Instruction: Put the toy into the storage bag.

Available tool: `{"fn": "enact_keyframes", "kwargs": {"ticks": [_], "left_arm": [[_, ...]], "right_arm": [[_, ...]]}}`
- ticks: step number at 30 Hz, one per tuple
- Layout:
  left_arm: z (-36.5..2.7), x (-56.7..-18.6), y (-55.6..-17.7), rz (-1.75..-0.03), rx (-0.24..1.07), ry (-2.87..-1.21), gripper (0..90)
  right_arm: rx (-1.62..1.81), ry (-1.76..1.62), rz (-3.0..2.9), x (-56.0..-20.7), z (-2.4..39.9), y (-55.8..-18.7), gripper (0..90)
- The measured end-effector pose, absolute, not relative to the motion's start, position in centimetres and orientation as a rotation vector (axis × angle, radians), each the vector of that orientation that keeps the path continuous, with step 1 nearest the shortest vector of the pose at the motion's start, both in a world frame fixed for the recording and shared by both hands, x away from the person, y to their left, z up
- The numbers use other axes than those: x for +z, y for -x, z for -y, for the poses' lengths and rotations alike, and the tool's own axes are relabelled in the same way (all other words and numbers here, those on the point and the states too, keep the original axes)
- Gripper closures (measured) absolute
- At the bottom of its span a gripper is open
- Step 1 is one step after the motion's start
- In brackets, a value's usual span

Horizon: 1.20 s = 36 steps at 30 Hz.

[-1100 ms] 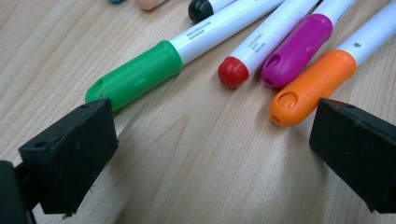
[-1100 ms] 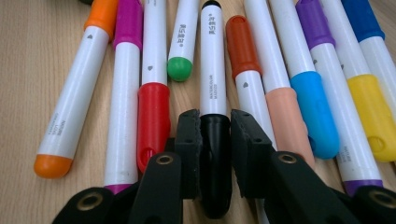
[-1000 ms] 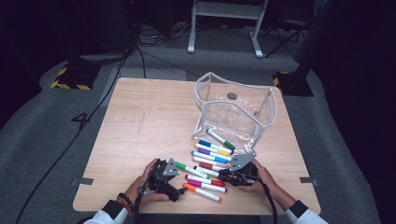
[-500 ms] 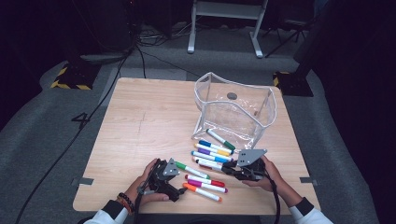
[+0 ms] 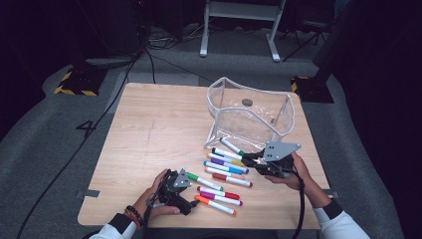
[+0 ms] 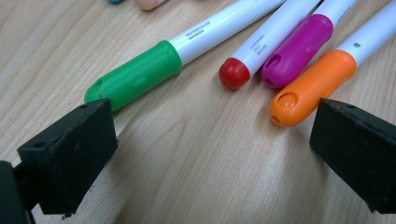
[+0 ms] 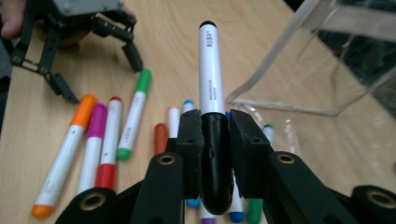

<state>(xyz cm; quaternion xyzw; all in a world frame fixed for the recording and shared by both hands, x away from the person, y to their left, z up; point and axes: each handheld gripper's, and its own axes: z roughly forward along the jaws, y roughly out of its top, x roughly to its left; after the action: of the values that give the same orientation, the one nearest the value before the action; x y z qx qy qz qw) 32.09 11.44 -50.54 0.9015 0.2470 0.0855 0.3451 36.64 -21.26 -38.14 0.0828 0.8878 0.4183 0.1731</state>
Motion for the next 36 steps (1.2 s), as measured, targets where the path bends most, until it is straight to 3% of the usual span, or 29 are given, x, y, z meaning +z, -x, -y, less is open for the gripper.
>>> {"fn": "enact_keyframes", "kwargs": {"ticks": [15, 26, 36], "left_arm": [[-11.4, -50.5, -32.1, -0.64, 0.221, -2.343, 0.9], [-11.4, -50.5, -32.1, -0.64, 0.22, -2.342, 0.7], [-11.4, -50.5, -32.1, -0.639, 0.22, -2.34, 0.7]], "right_arm": [[1.184, -0.32, -2.341, -30.6, 23.6, -40.5, 75.1], [1.118, -0.509, -2.359, -30.2, 25.1, -45.9, 75.1], [0.967, -0.677, -2.488, -32.0, 24.6, -49.5, 75.0]]}}
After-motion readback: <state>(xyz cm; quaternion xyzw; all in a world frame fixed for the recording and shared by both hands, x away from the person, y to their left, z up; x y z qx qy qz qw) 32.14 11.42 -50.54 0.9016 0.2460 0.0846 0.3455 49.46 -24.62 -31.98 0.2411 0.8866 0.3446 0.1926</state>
